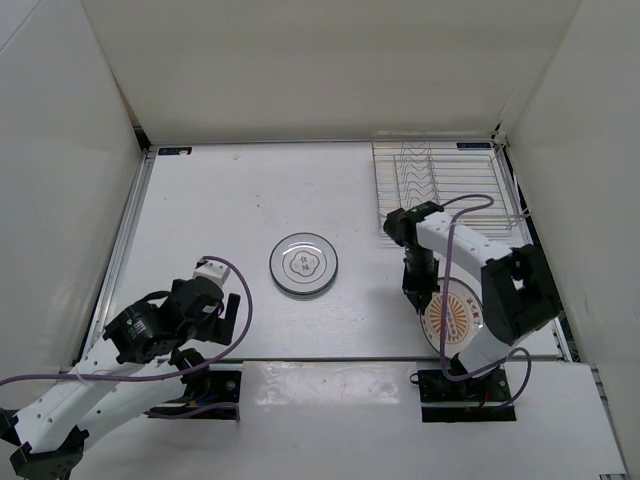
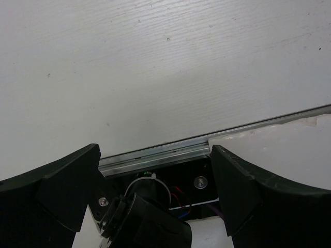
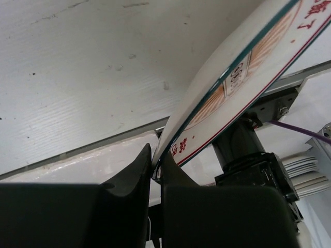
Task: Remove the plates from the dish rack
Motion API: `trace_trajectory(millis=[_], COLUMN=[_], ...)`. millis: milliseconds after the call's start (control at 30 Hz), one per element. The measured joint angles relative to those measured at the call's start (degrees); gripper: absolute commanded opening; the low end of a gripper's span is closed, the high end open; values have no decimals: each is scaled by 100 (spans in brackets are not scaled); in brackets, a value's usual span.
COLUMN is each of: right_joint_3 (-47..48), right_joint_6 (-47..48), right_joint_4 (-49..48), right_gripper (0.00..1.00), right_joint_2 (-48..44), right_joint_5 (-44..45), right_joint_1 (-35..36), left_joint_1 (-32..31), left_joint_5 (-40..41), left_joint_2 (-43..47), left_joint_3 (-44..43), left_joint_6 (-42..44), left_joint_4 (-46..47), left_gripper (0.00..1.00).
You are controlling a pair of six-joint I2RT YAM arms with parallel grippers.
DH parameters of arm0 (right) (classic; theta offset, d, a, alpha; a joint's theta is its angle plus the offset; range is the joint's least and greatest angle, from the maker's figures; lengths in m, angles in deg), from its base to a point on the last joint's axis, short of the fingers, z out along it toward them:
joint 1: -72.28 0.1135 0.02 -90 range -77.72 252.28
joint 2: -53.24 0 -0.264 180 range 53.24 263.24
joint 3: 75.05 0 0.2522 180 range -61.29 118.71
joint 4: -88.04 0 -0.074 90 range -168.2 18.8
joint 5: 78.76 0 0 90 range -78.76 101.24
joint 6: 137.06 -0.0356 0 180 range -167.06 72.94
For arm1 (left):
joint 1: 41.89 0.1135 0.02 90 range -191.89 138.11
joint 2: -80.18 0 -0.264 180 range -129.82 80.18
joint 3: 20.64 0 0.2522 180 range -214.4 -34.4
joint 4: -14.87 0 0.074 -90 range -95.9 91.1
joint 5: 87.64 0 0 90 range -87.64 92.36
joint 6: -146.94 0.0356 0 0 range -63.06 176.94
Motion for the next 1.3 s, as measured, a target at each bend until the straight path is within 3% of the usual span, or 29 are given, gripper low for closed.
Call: trace_trajectory(millis=[233,633,833,1300], right_joint_3=[485,3421,3442,3773], right_joint_6=[-291,94,221,409], right_joint_4=[-26,114,-271,-538], right_gripper=[0,0,1,8], right_joint_2=[909,3016,3471,3460], right_joint_5=[61,-24,-457,-629], right_joint_1=[579,1263,1394,1410], left_joint_1=[2,0,0,2], left_joint_5=[2,4,26,66], left_joint_2=[7,28,188,227], left_joint_3=[17,17,15,15], left_joint_6=[76,162,144,125], left_joint_4=[17,46,-20,-50], left_gripper=[100,100,100,100])
